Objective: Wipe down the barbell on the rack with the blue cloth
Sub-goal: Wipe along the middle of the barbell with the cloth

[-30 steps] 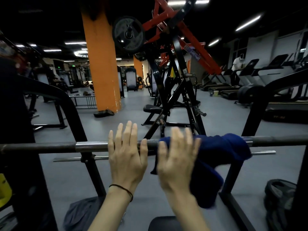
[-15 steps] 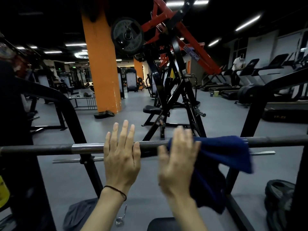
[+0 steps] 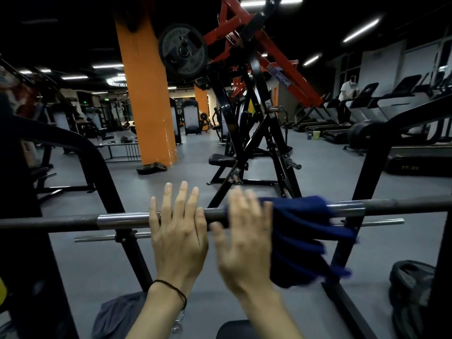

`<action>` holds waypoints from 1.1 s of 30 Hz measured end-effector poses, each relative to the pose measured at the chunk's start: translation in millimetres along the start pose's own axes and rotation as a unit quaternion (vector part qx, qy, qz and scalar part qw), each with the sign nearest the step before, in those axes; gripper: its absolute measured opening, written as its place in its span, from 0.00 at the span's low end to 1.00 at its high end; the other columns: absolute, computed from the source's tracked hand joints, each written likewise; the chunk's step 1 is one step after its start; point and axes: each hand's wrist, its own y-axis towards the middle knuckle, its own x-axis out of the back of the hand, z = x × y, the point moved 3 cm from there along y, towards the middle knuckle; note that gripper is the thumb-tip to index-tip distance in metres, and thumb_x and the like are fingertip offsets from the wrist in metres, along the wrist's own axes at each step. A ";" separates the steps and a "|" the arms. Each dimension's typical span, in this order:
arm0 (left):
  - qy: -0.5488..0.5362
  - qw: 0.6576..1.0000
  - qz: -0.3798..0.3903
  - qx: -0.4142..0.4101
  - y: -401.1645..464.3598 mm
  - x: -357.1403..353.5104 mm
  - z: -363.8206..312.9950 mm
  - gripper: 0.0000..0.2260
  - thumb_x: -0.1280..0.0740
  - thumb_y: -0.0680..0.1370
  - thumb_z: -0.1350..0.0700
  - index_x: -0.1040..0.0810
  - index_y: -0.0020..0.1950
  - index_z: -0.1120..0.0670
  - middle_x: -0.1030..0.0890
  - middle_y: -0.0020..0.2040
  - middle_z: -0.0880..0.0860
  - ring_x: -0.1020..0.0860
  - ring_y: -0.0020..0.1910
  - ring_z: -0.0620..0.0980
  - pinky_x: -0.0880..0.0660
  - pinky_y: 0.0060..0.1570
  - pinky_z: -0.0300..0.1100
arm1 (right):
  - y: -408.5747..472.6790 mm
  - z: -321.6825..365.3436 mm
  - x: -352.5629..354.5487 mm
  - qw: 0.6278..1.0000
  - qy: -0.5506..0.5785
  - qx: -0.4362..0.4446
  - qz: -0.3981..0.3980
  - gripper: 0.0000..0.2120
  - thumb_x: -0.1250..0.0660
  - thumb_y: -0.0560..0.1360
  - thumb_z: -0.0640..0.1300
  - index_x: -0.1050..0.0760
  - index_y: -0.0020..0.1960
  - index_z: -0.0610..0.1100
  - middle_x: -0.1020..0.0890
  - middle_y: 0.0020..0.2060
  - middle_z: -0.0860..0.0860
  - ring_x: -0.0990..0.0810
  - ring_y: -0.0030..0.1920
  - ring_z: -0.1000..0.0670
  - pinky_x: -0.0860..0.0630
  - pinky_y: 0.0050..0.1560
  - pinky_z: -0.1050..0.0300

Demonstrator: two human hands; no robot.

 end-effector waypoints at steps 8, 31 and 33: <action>-0.013 0.998 -0.069 -0.003 0.8 4.5 5.8 0.19 0.48 0.86 0.51 0.20 0.48 0.55 0.23 0.41 0.51 0.26 0.44 0.56 0.34 0.65 0.54 | 7.8 -97.5 50.5 0.995 -0.096 0.008 -0.033 0.28 0.50 0.86 0.55 0.32 0.77 0.40 0.29 0.75 0.44 0.35 0.78 0.44 0.48 0.81 0.44; 0.127 0.960 0.245 -0.056 67.1 -0.7 -2.3 0.12 0.52 0.79 0.55 0.32 0.41 0.52 0.22 0.44 0.53 0.27 0.40 0.59 0.43 0.32 0.44 | 16.7 -29.2 9.4 0.998 -0.046 -0.012 -0.032 0.22 0.46 0.84 0.53 0.22 0.67 0.42 0.20 0.59 0.46 0.24 0.61 0.40 0.38 0.74 0.42; 0.112 0.978 0.167 -0.056 55.1 0.6 1.3 0.20 0.53 0.77 0.53 0.25 0.35 0.54 0.21 0.33 0.55 0.23 0.30 0.59 0.51 0.29 0.40 | 6.4 -4.9 -4.0 0.998 -0.038 0.048 0.021 0.25 0.48 0.85 0.55 0.27 0.73 0.42 0.22 0.66 0.47 0.26 0.67 0.42 0.40 0.76 0.45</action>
